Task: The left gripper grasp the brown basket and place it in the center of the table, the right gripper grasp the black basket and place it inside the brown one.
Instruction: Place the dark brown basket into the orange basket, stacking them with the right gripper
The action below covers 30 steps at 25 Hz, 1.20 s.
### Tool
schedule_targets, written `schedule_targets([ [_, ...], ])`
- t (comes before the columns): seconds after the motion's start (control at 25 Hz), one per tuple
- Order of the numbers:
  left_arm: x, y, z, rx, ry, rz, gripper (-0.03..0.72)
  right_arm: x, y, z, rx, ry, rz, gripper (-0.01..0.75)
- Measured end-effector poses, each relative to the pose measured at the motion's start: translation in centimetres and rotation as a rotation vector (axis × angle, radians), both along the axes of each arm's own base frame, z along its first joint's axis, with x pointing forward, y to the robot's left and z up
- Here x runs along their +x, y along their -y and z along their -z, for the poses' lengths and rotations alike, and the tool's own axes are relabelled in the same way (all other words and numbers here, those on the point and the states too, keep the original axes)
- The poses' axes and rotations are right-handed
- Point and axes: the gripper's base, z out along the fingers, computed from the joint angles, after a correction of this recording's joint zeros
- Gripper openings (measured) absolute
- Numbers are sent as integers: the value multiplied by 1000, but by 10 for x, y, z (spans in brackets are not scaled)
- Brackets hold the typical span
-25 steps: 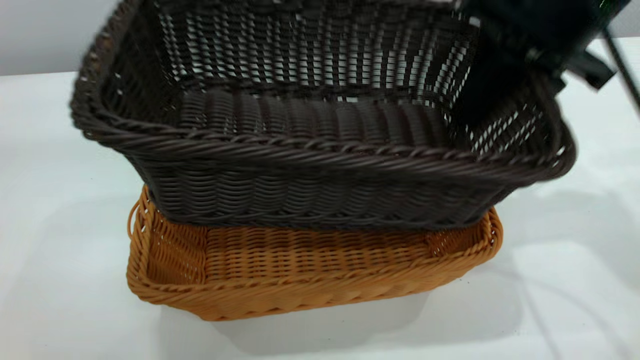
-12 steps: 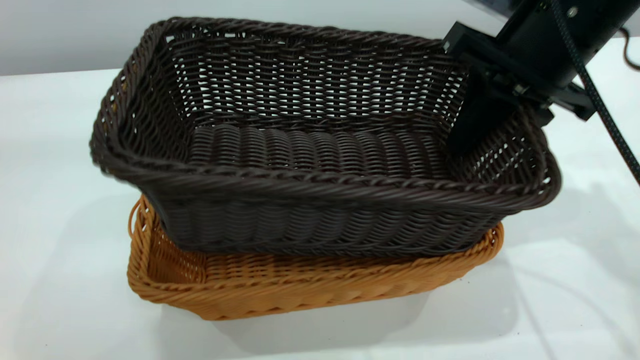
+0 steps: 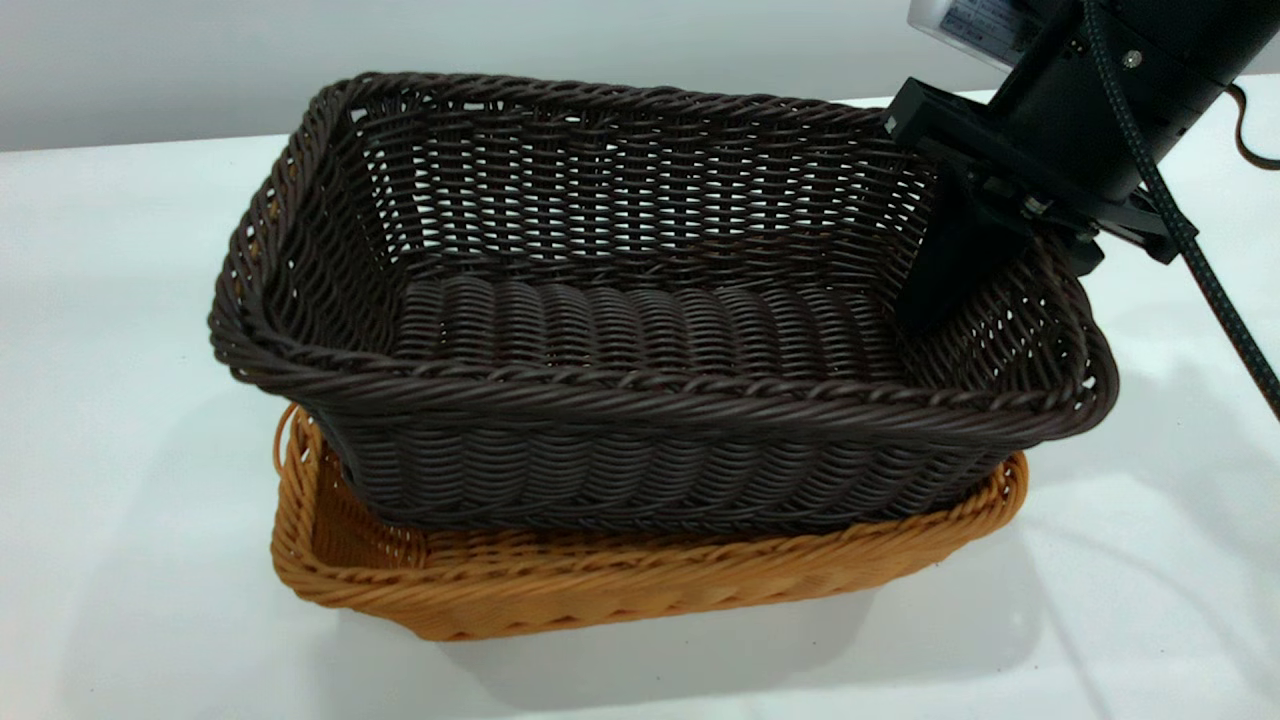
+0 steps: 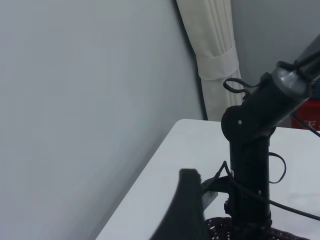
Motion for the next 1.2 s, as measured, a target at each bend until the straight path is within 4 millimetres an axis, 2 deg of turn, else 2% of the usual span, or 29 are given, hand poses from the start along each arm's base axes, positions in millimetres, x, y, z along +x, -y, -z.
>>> schedule_targets([
  [0.76,0,0,0,-1,0,0,594,2,0,0,3,21,11,141],
  [0.92,0,0,0,-1,0,0,594,2,-1,-1,13,31,1,255],
  [1.12,0,0,0,-1,0,0,594,0,-3,-2,39,29,-35,449],
  [1.2,0,0,0,-1,0,0,594,-1,-4,-3,50,16,-52,491],
])
